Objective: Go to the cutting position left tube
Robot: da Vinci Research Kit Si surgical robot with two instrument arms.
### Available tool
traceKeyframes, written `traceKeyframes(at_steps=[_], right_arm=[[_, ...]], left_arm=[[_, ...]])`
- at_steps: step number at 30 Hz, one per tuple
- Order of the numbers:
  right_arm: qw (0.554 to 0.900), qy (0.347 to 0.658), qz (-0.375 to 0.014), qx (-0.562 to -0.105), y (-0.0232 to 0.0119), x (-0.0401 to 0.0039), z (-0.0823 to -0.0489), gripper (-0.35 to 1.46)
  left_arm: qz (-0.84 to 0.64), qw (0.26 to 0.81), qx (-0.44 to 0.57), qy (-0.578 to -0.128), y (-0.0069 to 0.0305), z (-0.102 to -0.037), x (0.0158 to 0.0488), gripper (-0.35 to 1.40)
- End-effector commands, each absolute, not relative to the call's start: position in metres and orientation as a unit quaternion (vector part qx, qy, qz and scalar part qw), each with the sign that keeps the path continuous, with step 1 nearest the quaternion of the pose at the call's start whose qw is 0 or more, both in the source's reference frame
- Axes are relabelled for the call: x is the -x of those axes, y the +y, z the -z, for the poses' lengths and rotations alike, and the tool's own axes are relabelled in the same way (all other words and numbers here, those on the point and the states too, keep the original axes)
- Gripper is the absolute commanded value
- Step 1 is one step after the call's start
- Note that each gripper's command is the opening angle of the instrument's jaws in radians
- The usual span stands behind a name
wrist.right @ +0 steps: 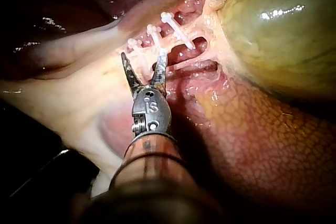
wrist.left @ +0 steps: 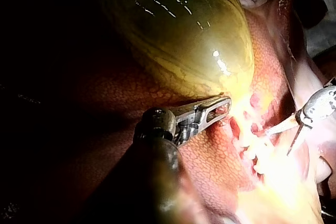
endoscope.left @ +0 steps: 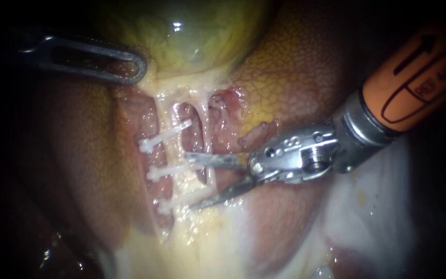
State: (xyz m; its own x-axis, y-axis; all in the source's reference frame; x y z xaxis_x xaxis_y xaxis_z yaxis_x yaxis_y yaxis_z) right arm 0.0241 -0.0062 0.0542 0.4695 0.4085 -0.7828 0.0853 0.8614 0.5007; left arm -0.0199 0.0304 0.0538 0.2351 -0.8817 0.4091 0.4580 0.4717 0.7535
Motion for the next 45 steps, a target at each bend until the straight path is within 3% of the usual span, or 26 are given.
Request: traceKeyframes(at_steps=[1,17,25,38,45], right_arm=[[0.821,0.506,-0.098,-0.245,-0.0062,-0.0241,-0.0545,1.02],[0.795,0.491,-0.142,-0.327,-0.0058,-0.0243,-0.0609,1.02],[0.759,0.495,-0.178,-0.383,-0.0039,-0.0244,-0.0628,1.02],[0.679,0.525,-0.182,-0.479,-0.0039,-0.0265,-0.0624,1.04],[0.646,0.555,-0.162,-0.499,-0.0042,-0.0289,-0.0616,1.09]], left_arm=[[0.449,0.745,-0.249,-0.425,0.0304,-0.0538,0.0199,-0.35],[0.449,0.745,-0.249,-0.425,0.0304,-0.0538,0.0199,-0.35],[0.449,0.745,-0.249,-0.425,0.0304,-0.0538,0.0199,-0.35],[0.45,0.745,-0.249,-0.425,0.0305,-0.0539,0.02,-0.35],[0.449,0.745,-0.249,-0.425,0.0305,-0.0539,0.02,-0.35]])
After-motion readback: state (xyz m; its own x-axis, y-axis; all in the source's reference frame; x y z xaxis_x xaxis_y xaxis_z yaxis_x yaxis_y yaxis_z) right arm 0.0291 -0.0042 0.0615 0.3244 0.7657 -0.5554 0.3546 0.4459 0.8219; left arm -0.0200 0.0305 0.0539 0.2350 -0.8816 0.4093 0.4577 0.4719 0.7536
